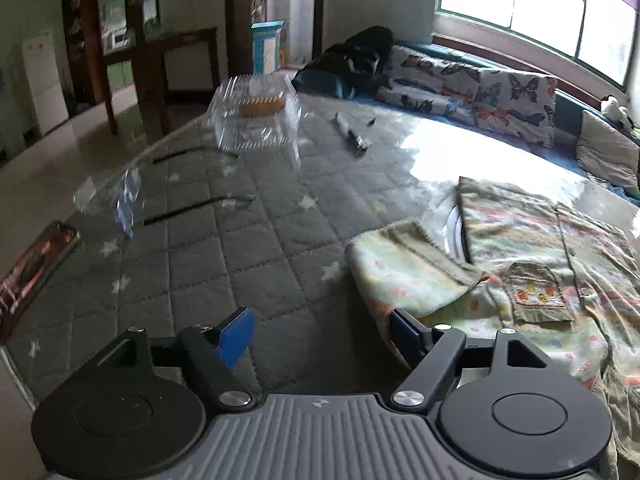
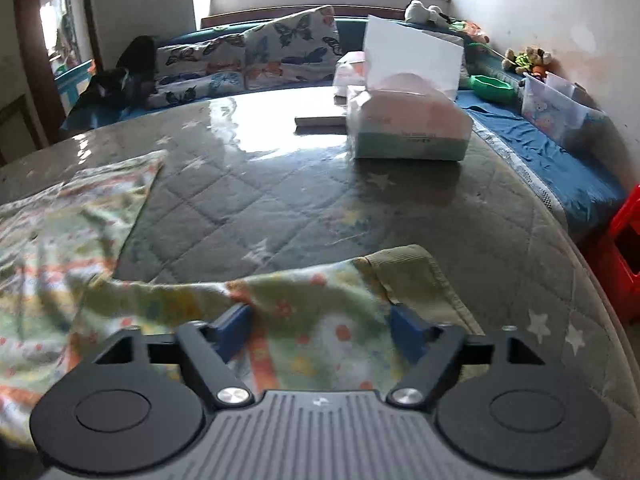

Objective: Fold clothes

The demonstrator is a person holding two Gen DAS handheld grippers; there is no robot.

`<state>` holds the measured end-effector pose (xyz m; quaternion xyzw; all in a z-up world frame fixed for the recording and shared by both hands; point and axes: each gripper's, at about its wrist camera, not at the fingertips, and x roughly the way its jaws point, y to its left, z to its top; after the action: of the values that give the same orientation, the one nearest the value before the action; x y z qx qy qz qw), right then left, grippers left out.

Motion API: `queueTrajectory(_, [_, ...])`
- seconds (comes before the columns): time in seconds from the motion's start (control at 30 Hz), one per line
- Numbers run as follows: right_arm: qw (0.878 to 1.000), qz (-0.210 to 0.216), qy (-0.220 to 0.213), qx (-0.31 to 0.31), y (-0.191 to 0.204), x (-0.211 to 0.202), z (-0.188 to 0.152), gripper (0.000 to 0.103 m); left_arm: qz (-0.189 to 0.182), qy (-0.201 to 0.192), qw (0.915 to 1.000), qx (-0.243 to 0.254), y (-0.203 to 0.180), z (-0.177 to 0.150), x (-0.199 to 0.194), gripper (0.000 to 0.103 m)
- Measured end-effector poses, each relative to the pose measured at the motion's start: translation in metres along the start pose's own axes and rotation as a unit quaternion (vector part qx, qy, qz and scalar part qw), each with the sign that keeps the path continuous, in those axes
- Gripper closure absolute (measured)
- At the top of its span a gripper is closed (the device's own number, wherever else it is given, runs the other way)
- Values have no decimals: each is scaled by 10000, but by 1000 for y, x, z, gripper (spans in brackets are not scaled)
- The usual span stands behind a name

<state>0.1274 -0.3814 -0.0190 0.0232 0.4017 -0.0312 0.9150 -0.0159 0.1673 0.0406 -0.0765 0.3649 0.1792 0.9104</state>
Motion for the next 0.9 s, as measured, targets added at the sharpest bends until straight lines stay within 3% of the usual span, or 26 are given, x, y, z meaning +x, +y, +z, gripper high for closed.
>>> queueTrajectory(0.07, [10000,3,-12,38,-1,2,2,19,1,-122,9999,97,-5,3,-2,20])
queueTrajectory(0.27, [9999,3,-103,-84,7,5,-4,0,-127,-293,9979,556,-29,7,2,18])
queueTrajectory(0.4, [9998,-27,-193,-19,7,5,-7,0,-240,-228,9924,1182,-60,3,18,18])
queueTrajectory(0.63, [9994,-19,-339,-48,8,4,-11,0,170,-126,9808,1940,-84,-7,50,18])
queueTrajectory(0.77, [9986,-31,-523,-61,8,4,-17,0,488,-156,9811,1866,-72,-9,61,18])
queueTrajectory(0.9, [9983,-38,-587,-55,8,3,-18,0,889,-269,9877,1259,-42,0,64,17])
